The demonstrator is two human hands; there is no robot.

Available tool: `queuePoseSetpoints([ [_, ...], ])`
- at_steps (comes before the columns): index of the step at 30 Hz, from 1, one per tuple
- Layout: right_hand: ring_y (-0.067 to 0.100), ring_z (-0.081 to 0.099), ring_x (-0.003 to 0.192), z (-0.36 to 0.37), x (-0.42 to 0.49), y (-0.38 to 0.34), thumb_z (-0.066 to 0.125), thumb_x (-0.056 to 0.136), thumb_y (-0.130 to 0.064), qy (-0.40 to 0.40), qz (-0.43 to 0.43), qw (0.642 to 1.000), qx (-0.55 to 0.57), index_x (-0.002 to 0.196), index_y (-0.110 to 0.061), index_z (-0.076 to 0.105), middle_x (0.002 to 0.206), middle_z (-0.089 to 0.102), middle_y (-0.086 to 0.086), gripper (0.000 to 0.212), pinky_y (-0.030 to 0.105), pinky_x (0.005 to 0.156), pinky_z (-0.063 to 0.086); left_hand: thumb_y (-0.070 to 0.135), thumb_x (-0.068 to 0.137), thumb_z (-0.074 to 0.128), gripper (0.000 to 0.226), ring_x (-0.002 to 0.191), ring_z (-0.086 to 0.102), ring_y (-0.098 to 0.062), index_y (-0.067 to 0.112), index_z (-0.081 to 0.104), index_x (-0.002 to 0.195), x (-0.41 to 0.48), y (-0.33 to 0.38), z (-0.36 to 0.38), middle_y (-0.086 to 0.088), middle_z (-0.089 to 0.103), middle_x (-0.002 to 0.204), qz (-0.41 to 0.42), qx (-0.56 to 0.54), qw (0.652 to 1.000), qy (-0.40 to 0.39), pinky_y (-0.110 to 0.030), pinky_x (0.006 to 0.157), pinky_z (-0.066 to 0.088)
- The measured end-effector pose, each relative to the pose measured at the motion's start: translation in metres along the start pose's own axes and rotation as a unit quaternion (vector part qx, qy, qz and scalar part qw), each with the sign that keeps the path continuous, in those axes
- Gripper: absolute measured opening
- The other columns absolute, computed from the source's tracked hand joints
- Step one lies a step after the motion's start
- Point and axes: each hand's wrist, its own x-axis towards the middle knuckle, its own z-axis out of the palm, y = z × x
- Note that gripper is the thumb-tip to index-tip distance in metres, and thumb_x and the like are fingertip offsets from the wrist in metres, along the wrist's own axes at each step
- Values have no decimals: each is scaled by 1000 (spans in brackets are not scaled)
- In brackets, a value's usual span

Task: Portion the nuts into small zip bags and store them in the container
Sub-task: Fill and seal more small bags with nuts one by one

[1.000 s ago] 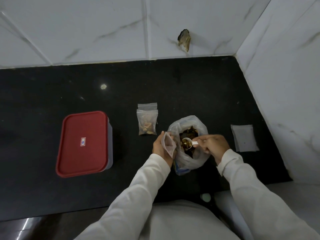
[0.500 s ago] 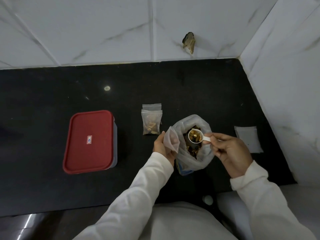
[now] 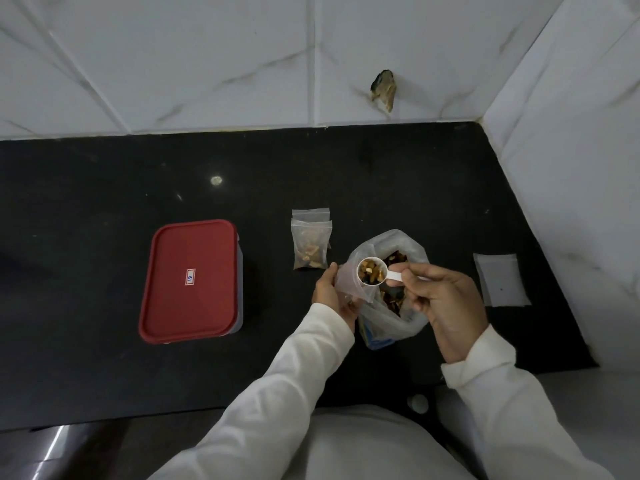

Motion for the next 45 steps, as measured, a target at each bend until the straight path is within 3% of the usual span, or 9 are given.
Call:
queuePoseSetpoints([
  [11, 7, 56, 76, 6, -8, -3, 62, 90, -7, 27, -57, 992, -109, 86, -25, 77, 88, 74, -2, 23, 33, 79, 44, 32, 92, 63, 38, 65, 66, -20, 15, 63, 126, -5, 4, -5, -10, 70, 109, -24, -27, 999, -16, -20, 37, 45],
  [18, -1, 63, 91, 9, -8, 0, 64, 89, -12, 37, -159, 959, -230, 88, -29, 74, 89, 72, -11, 20, 16, 79, 47, 34, 90, 65, 40, 59, 68, -19, 14, 63, 125, -9, 6, -3, -10, 71, 111, -31, -9, 999, -22, -20, 36, 43],
  [22, -1, 66, 86, 10, -4, 9, 66, 89, -10, 41, -292, 895, -335, 97, -19, 75, 93, 72, -10, 16, 9, 74, 50, 34, 89, 66, 42, 54, 68, -17, 13, 65, 125, -8, 4, 0, -9, 70, 101, 1, 20, 1000, -13, -20, 39, 47],
  [26, 13, 68, 70, 16, 4, 27, 69, 81, 0, 45, -423, 794, -435, 88, -6, 75, 80, 72, 3, 11, 24, 65, 57, 35, 90, 64, 43, 59, 69, -17, 8, 65, 123, -12, 1, 3, -9, 72, 87, 20, 28, 998, -45, -22, 46, 52],
  [29, 20, 67, 65, 19, 2, 27, 51, 77, -14, 63, -484, 737, -468, 82, -3, 76, 74, 71, 7, 27, 29, 62, 57, 33, 93, 60, 39, 56, 68, -18, 4, 64, 119, -14, 2, 5, -10, 72, 76, 21, 20, 997, -74, -21, 45, 52],
  [35, 24, 65, 75, 15, -6, 22, 57, 78, -4, 66, -564, 674, -473, 98, -3, 75, 90, 74, 6, 27, 34, 70, 57, 27, 97, 50, 29, 53, 68, -20, 2, 65, 97, -15, 2, 10, -12, 70, 67, 13, 5, 996, -86, -24, 47, 55],
  [39, 12, 57, 77, 13, 3, 25, 52, 78, -12, 60, -553, 687, -468, 84, -1, 76, 79, 73, 9, 27, 27, 68, 52, 25, 96, 52, 28, 49, 65, -21, 0, 64, 104, -15, 3, 14, -14, 69, 66, -6, -14, 996, -89, -23, 41, 51],
  [41, 11, 56, 72, 11, 1, 23, 54, 82, -13, 73, -514, 748, -414, 79, -2, 75, 73, 71, 8, 24, 26, 65, 50, 20, 93, 57, 27, 53, 67, -21, 1, 65, 110, -14, 2, 15, -15, 70, 70, -16, -31, 995, -91, -24, 42, 52],
  [45, 3, 66, 88, 0, -9, 4, 64, 92, -12, 107, -410, 863, -274, 105, -14, 73, 96, 71, -5, 16, 13, 76, 51, 17, 90, 59, 22, 65, 68, -20, 6, 70, 105, -13, 3, 13, -11, 70, 80, -26, -38, 994, -100, -24, 47, 55],
])
